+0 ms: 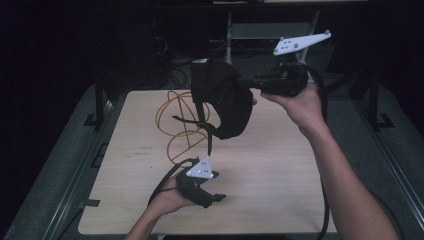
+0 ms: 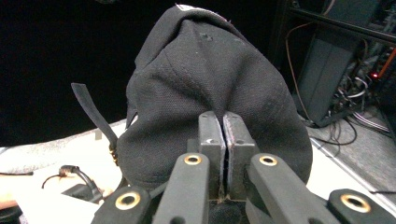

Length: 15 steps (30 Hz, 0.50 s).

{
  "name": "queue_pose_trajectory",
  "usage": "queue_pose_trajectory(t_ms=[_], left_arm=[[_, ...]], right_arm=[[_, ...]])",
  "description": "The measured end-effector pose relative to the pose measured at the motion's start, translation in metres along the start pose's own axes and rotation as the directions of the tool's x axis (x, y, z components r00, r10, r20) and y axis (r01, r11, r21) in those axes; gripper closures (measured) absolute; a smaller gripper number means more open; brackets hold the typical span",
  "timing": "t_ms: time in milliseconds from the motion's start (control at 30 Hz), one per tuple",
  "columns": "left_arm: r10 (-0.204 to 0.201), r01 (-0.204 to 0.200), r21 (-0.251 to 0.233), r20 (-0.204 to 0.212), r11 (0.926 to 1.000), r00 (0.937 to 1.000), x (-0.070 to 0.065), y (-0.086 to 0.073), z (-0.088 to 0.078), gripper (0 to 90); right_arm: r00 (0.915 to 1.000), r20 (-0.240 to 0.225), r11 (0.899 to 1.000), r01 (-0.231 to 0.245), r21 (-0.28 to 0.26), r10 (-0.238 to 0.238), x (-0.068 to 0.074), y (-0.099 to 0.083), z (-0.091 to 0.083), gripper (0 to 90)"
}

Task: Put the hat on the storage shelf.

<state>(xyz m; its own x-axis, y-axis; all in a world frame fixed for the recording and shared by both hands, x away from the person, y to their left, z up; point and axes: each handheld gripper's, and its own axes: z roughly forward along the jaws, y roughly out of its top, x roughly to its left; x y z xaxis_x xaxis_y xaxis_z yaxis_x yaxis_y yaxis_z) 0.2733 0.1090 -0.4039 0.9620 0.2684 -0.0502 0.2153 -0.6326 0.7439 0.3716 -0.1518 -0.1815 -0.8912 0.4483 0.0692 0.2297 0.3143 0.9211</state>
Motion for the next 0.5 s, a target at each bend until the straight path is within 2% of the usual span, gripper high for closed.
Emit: queue_pose_trajectory(t_ms=[67,200,233,500], left_arm=[[-0.005,0.005,-0.001,-0.002,1.0,1.0,0.0,0.0,-0.001,27.6],[0.03,-0.03,-0.003,-0.001,0.9996,0.9996,0.002,0.001,-0.002,27.6],[0.023,-0.023,-0.005,-0.003,0.9997,0.9997,0.001,0.002,-0.002,27.6],[0.033,-0.033,0.007,0.008,0.9994,0.9994,-0.002,0.002,0.001,27.6]], right_arm=[[0.9999,-0.011,1.0,0.005,0.002,-0.005,0.001,0.006,0.007,88.0],[0.9993,-0.035,1.0,0.015,0.018,-0.014,0.001,0.018,0.022,88.0],[0.9992,-0.037,1.0,0.018,0.024,-0.017,0.002,0.021,0.026,88.0],[0.9962,-0.072,0.994,0.055,0.099,-0.048,0.008,0.046,0.062,87.9]])
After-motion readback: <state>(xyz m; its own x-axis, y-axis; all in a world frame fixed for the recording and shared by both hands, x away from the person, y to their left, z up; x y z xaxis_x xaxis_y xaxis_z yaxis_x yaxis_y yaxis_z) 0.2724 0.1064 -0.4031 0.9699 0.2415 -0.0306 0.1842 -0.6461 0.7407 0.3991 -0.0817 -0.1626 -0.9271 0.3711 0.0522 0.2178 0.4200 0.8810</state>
